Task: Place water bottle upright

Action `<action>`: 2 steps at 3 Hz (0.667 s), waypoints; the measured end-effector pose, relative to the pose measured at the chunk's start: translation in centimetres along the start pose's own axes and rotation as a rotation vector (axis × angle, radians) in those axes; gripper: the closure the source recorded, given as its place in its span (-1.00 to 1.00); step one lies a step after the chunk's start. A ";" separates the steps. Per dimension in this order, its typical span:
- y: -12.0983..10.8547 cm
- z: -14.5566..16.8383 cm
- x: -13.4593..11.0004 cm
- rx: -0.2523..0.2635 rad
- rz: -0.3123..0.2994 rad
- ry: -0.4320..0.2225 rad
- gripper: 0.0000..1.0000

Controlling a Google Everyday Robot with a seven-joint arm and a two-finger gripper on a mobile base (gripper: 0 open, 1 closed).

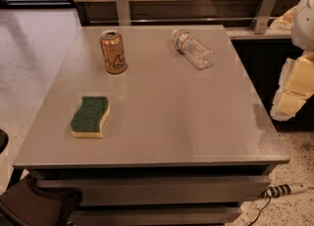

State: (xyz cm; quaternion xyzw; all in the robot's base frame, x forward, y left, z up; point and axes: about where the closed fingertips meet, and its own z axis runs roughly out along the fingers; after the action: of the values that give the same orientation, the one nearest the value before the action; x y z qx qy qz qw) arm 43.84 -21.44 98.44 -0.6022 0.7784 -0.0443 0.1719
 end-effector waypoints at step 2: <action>-3.9 0.5 -0.6 0.003 0.014 -0.003 -1.00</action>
Offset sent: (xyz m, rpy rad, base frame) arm 0.0849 -0.0115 0.0136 0.0138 0.0174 -0.0315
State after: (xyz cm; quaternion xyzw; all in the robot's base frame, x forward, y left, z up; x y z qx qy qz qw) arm 47.69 -21.83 99.22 -0.5964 0.7824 -0.0432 0.1744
